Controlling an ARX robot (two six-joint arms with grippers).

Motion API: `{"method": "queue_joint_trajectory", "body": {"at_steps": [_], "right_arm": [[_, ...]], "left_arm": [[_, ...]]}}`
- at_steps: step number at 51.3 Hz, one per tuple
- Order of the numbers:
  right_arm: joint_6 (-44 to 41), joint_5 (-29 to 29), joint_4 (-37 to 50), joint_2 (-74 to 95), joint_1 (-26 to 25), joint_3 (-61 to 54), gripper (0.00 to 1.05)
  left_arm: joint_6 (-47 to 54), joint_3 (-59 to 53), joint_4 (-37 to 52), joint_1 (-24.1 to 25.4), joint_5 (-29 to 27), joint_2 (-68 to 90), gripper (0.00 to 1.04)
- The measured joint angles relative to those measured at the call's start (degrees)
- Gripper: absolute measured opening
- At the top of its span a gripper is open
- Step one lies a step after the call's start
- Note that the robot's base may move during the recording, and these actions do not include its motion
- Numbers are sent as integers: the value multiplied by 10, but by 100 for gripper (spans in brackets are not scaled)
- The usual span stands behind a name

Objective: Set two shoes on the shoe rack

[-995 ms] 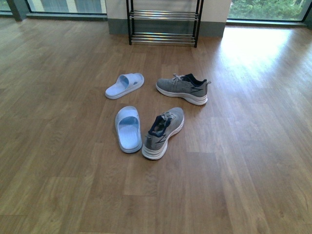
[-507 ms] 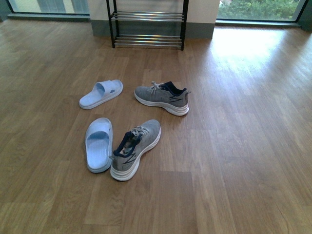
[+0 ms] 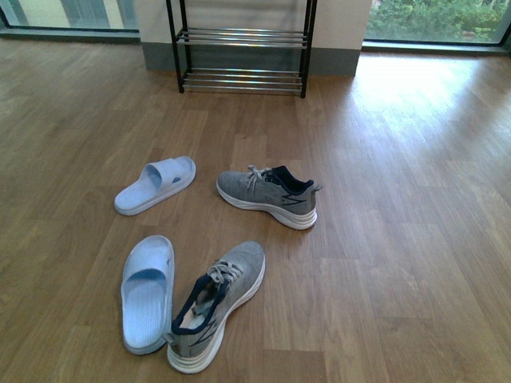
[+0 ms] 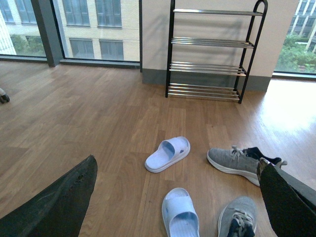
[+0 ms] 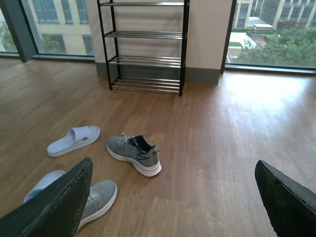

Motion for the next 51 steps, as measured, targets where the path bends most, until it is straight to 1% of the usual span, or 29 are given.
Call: {"method": "queue_joint_trajectory", "body": {"at_steps": [27, 29, 30, 31, 32, 33, 35, 37, 39, 41, 44, 51], "right_arm": [[0, -1, 0, 0, 0, 0, 95], [0, -1, 0, 0, 0, 0, 95], [0, -1, 0, 0, 0, 0, 95], [0, -1, 0, 0, 0, 0, 95], [0, 0, 0, 0, 0, 0, 95], [0, -1, 0, 0, 0, 0, 95], [0, -2, 0, 0, 0, 0, 95], [0, -2, 0, 0, 0, 0, 95], [0, -2, 0, 0, 0, 0, 95], [0, -2, 0, 0, 0, 0, 95], [0, -2, 0, 0, 0, 0, 95], [0, -1, 0, 0, 0, 0, 95]], "left_arm": [[0, 0, 0, 0, 0, 0, 95], [-30, 9, -26, -8, -16, 16, 95], [-63, 20, -48, -19, -33, 34, 95], [-70, 26, -52, -26, -39, 47, 95], [-126, 42, -49, -46, -54, 99, 95], [-155, 55, -41, -58, -56, 137, 95], [-228, 91, 9, -86, -35, 260, 95], [-248, 125, 52, -94, -26, 368, 95], [-254, 151, 84, -95, -9, 455, 95], [-252, 173, 94, -95, -1, 520, 95], [-240, 210, 123, -94, -7, 642, 95], [-202, 277, 115, -109, -1, 841, 95]]}}
